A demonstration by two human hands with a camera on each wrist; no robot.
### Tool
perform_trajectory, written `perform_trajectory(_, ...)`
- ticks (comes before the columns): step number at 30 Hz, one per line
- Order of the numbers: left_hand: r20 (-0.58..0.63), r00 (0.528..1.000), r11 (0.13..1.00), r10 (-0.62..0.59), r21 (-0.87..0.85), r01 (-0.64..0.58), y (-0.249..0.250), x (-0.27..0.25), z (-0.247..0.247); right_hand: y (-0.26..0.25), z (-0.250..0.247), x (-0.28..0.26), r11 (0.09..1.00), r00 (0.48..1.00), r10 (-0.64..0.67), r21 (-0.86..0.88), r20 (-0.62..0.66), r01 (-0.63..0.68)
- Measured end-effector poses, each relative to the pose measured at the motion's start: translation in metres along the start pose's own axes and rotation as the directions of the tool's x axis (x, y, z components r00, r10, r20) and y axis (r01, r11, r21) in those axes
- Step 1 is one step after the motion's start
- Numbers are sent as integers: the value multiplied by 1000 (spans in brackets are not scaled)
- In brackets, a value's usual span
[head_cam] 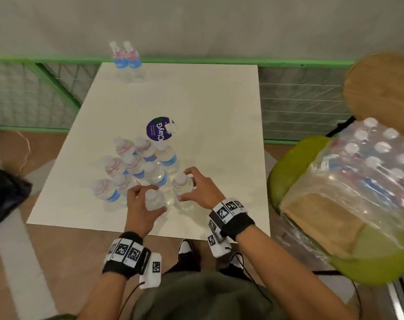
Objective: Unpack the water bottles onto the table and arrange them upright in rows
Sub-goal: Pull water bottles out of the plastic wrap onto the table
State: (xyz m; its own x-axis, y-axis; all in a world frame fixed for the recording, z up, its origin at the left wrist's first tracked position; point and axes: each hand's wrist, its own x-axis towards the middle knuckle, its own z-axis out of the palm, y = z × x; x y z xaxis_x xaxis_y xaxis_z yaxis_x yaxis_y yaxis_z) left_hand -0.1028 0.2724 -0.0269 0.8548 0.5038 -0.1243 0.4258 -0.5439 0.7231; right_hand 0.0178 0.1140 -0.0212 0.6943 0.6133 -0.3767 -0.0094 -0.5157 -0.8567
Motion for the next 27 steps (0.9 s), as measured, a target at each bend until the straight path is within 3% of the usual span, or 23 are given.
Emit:
perform_trajectory(8,-115,987,991,-109,-93,99,-16,6,-14,-15,18,34,999,988,18,43,-154,-12)
perform_trajectory(13,-173,982,993,-73,78,87,-23,7,-12,-17,24,43,998,985,21,65,-172,-10)
perform_trajectory(21,-150,984,993,-94,-80,82,-19,8,-12,-18,24,44,998,984,8,67,-180,4)
perform_trajectory(27,-119,989,996,-84,-13,83,-21,5,-14,-17,22,37,996,991,-8,83,-132,19)
